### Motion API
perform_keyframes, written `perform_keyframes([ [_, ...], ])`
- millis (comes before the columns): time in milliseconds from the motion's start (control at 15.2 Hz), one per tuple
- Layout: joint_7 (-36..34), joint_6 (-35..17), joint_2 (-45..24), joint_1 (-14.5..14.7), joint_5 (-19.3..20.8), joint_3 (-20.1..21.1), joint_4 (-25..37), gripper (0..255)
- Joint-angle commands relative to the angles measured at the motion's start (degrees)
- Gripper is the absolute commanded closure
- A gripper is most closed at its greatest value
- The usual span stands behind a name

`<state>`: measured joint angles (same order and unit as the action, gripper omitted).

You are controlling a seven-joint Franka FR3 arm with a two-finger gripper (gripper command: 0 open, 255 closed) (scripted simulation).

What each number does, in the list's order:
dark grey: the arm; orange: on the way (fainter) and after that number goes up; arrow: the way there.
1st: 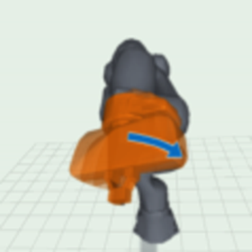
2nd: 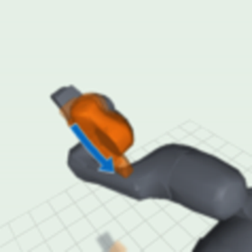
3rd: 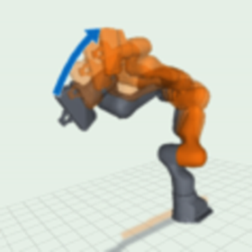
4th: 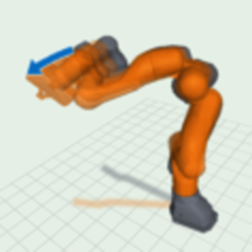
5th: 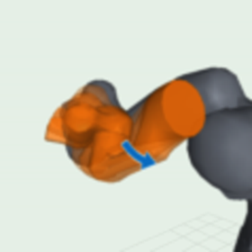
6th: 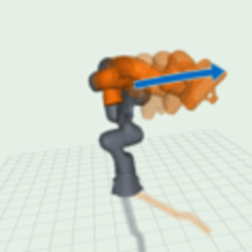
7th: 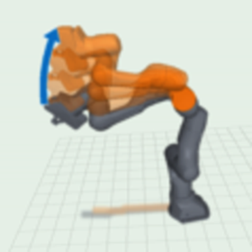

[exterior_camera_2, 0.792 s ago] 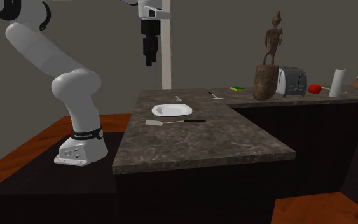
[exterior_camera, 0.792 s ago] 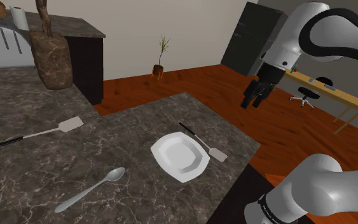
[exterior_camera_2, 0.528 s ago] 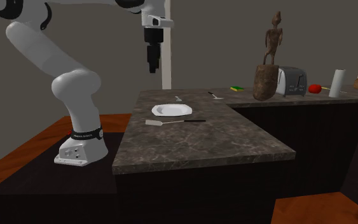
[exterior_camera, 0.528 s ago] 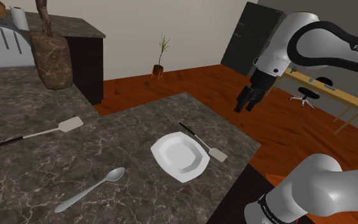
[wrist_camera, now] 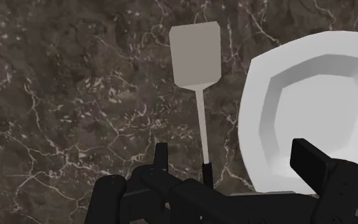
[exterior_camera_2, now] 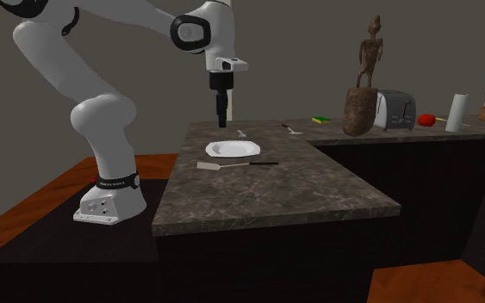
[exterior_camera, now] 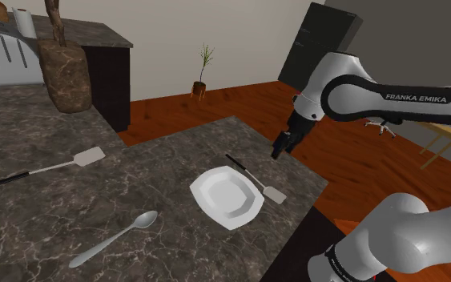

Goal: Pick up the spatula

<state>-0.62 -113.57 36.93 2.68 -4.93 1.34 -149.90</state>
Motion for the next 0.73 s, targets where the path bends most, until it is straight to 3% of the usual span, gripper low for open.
perform_keyframes([
  [0,0.4,-5.6,-3.3,0.4,0.3,0.8,-1.4,0],
  [396,1.0,-21.7,-14.9,0.8,2.3,3.0,-3.8,0],
  [660,0.8,-26.6,-18.5,0.7,2.7,3.3,-4.8,0],
])
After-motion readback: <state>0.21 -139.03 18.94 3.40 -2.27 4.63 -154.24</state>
